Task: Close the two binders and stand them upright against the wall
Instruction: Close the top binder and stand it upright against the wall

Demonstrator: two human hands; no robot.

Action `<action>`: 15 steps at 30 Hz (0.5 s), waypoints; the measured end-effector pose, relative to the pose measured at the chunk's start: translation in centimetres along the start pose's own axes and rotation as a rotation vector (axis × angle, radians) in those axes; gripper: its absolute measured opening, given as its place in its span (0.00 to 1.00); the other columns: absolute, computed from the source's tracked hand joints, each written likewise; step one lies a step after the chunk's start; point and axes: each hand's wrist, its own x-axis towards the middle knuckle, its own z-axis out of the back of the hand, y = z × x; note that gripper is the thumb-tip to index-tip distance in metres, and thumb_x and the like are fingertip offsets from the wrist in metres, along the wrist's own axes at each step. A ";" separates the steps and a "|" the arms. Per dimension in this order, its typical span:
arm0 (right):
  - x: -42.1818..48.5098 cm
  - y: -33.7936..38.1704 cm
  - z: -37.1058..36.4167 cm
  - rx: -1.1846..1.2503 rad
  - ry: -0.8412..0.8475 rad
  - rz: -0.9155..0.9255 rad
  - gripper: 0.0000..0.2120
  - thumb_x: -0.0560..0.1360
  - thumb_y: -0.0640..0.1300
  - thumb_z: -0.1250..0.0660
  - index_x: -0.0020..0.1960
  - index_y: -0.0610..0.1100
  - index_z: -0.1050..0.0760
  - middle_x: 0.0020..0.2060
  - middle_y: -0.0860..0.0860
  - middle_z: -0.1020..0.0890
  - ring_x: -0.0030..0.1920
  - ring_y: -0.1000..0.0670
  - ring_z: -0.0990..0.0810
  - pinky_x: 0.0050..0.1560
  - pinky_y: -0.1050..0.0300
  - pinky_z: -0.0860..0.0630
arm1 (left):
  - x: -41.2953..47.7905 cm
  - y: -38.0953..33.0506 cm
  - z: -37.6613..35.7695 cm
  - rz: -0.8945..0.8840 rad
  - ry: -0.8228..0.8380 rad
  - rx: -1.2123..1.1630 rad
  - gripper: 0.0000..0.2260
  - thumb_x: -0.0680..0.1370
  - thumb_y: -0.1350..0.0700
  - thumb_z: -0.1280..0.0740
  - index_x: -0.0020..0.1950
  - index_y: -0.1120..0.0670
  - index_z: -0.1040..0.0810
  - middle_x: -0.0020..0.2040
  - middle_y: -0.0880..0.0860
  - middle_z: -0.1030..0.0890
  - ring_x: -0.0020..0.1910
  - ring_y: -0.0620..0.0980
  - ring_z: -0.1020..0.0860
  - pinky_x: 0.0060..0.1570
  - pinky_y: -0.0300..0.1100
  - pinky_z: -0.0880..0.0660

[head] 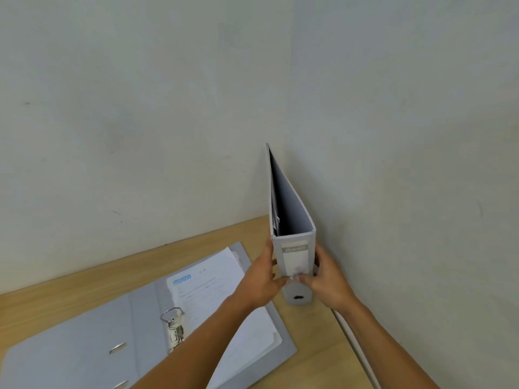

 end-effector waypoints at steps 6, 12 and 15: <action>0.7 -0.1 0.0 -0.160 -0.309 -0.032 0.27 0.71 0.42 0.22 0.68 0.51 0.26 0.60 0.53 0.16 0.60 0.51 0.18 0.57 0.49 0.17 | 4.0 -1.1 -1.0 -0.019 -0.015 0.015 0.50 0.72 0.51 0.24 0.82 0.47 0.56 0.67 0.37 0.29 0.58 0.26 0.27 0.54 0.22 0.28; 0.0 0.1 -0.5 -0.313 -0.448 -0.071 0.29 0.74 0.46 0.25 0.71 0.47 0.33 0.67 0.48 0.22 0.66 0.46 0.22 0.60 0.44 0.19 | 5.1 -2.2 -2.3 -0.045 -0.018 0.060 0.54 0.70 0.41 0.28 0.80 0.40 0.68 0.75 0.45 0.30 0.61 0.28 0.29 0.58 0.27 0.31; -0.5 0.4 -1.0 -0.344 -0.461 -0.065 0.31 0.76 0.45 0.28 0.75 0.46 0.36 0.71 0.48 0.26 0.69 0.46 0.24 0.62 0.45 0.20 | 5.2 -2.4 -2.6 -0.034 -0.011 0.061 0.54 0.70 0.44 0.27 0.81 0.42 0.66 0.75 0.47 0.30 0.67 0.41 0.28 0.59 0.29 0.31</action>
